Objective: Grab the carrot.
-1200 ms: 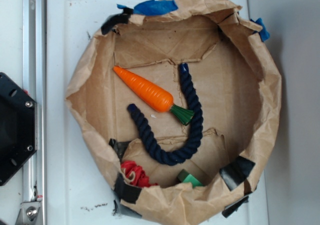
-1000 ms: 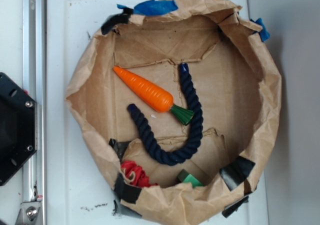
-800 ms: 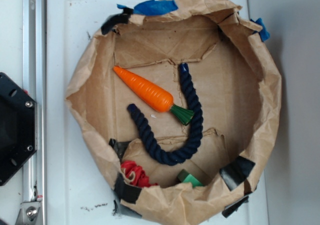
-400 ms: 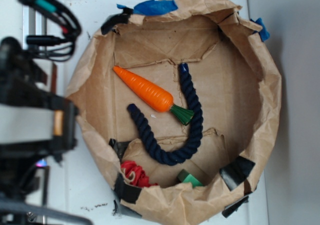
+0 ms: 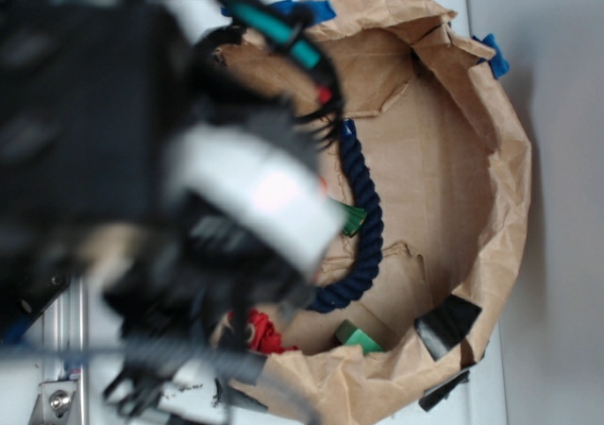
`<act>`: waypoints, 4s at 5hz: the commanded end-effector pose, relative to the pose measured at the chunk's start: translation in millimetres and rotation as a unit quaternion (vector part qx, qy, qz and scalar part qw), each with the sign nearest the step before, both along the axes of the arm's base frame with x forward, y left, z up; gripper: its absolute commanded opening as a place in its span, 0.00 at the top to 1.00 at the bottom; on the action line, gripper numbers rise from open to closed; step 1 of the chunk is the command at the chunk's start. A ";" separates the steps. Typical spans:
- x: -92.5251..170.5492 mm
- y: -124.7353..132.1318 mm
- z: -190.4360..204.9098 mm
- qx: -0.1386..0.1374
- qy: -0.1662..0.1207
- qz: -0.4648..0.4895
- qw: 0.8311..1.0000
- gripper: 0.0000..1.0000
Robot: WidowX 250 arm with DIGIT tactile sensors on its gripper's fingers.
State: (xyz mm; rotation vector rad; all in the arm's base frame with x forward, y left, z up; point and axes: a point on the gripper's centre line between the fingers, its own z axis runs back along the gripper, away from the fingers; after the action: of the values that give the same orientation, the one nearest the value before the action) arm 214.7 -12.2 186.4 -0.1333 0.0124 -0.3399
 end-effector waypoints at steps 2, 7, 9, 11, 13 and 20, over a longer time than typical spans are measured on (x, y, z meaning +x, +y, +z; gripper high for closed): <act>130.0 101.8 -35.2 -0.024 -0.086 -0.115 0.989 0.00; 101.0 86.9 -41.7 0.006 -0.080 -0.152 0.985 0.00; 56.9 67.1 -42.1 0.028 -0.074 -0.193 0.978 0.00; 49.1 51.7 -65.1 0.028 -0.044 -0.239 0.970 0.00; 46.4 45.4 -91.1 0.017 -0.065 -0.286 0.956 0.00; 39.0 44.3 -152.9 0.008 -0.086 -0.271 0.959 0.00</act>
State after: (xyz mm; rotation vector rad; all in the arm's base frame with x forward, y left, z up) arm 256.4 35.7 27.8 -0.0793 -0.1088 -0.9025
